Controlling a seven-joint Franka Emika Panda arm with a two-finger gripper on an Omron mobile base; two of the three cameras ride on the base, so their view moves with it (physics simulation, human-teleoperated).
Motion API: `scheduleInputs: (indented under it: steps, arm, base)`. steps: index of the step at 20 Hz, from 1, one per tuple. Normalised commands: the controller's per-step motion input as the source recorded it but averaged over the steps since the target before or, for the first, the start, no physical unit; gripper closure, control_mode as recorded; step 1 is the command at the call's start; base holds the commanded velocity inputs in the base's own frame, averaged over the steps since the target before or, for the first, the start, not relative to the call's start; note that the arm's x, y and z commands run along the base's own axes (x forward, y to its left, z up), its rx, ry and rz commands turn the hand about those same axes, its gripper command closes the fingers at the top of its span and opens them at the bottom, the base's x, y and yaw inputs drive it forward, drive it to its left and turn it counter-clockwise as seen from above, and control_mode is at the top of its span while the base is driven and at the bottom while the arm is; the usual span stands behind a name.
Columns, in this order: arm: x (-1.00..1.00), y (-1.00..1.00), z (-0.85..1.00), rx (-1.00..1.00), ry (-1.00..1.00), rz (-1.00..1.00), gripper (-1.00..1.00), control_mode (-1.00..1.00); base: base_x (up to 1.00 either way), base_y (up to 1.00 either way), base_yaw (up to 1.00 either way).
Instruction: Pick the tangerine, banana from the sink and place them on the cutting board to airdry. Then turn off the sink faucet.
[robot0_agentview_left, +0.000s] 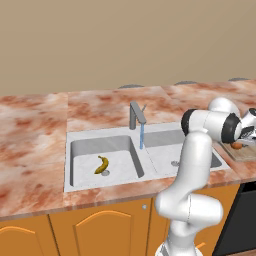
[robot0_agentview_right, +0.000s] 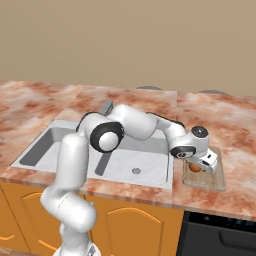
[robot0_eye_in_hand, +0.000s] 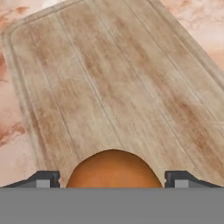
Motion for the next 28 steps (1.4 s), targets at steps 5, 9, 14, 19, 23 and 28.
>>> scheduleInputs:
  steps: [5,9,14,19,23,28]
  arm:
    - [0.0,-0.06,0.01,0.0,0.0,0.0,-1.0,-1.0]
    - [-0.08,0.0,0.25,0.0,-0.02,0.01,-1.0,-1.0]
    - [-0.25,0.08,0.5,0.0,-0.1,0.03,-1.0,-1.0]
    - [-0.37,0.21,0.72,-0.01,-0.17,0.05,-1.0,-1.0]
    - [-0.55,0.52,0.66,-0.11,-0.21,0.09,-1.0,-1.0]
    - [-0.48,0.7,0.44,-0.24,-0.12,0.1,-1.0,-1.0]
  base:
    - [0.0,0.0,0.0]
    - [0.0,0.0,0.0]
    - [0.0,0.0,0.0]
    - [0.0,0.0,0.0]
    - [0.0,0.0,0.0]
    - [0.0,0.0,0.0]
